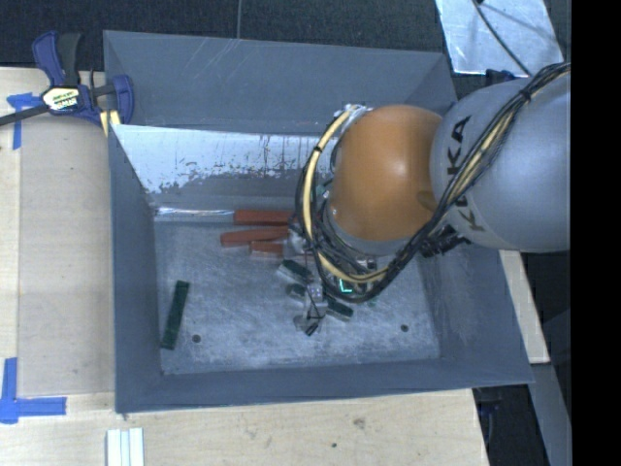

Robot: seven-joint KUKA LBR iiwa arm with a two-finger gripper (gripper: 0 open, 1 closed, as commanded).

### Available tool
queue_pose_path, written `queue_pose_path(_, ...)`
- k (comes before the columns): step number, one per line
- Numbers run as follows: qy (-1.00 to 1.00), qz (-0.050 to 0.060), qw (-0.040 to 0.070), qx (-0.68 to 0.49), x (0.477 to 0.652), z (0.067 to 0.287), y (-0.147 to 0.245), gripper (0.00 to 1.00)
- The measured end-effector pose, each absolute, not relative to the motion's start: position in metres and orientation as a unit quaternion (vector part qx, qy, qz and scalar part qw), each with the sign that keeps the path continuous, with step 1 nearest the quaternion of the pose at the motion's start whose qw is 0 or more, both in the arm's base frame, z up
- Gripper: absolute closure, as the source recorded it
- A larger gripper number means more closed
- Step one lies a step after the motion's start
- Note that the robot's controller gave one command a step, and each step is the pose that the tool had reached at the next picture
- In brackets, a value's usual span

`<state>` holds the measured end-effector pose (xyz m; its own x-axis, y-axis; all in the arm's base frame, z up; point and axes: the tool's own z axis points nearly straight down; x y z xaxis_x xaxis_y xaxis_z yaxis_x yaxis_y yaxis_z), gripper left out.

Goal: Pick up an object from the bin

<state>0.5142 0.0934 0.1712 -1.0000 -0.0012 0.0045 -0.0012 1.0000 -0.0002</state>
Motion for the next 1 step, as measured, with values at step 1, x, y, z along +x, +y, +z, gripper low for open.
queue_pose_path(1,-0.996,0.000,-0.001,0.087,0.5655,0.0683,0.0363,0.00)
